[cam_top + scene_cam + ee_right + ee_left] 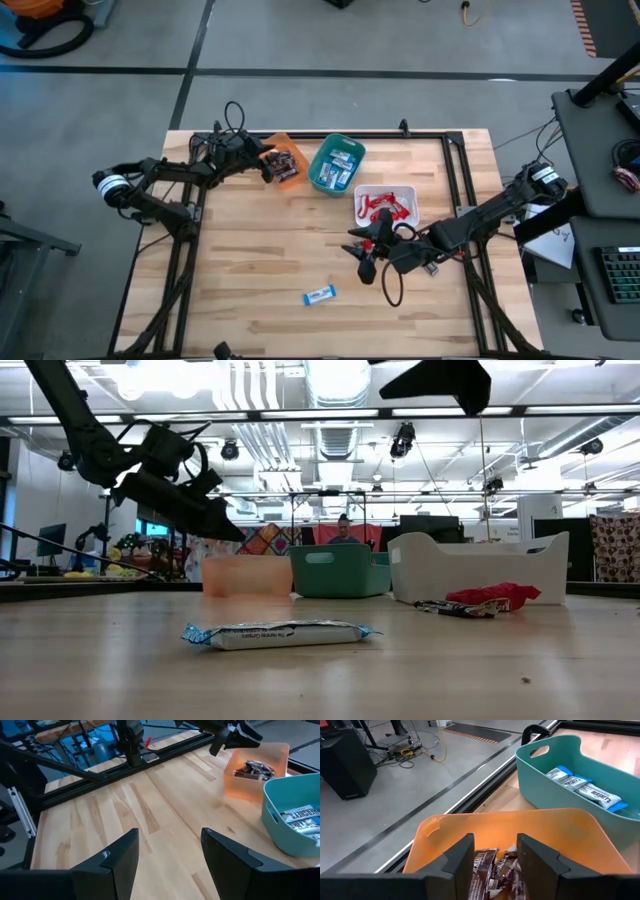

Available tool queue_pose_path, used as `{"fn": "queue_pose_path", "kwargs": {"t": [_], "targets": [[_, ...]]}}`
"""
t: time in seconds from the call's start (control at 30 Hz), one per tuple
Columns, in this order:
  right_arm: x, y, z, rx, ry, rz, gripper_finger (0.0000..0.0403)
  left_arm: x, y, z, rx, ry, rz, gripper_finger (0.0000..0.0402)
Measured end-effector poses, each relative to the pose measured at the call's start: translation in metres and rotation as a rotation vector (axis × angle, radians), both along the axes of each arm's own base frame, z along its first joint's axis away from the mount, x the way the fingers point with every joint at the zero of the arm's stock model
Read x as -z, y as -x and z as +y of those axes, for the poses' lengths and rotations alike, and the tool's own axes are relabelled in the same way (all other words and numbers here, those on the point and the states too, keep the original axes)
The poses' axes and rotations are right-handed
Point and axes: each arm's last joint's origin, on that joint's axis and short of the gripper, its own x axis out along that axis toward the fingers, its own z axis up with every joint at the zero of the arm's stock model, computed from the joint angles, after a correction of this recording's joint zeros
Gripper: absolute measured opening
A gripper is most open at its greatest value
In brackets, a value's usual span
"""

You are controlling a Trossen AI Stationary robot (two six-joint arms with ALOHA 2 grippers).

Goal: Sort candy
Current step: Put the red chocolate bar into the white bin

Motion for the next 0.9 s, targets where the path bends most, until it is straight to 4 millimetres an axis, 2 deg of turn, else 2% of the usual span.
{"fn": "queue_pose_path", "kwargs": {"t": [0.13,0.23,0.47,0.7,0.9], "targets": [[-0.007,0.000,0.000,0.018,-0.023,0.037,0.0205,0.000,-0.001,-0.001,0.010,0.014,-0.011,0.0141],[-0.010,0.002,0.000,0.018,-0.076,0.083,0.0205,-0.001,-0.003,-0.004,0.079,0.054,-0.044,0.0141],[-0.003,0.009,0.001,0.012,-0.251,0.216,0.0205,-0.008,-0.012,-0.020,0.286,0.161,-0.141,0.0135],[0.013,0.022,0.003,-0.065,-0.313,0.433,0.0205,-0.010,-0.033,-0.054,0.463,0.207,-0.157,0.0132],[0.033,0.043,0.010,-0.144,-0.192,0.610,0.0205,-0.011,-0.048,-0.087,0.577,0.241,-0.150,0.0132]]}}
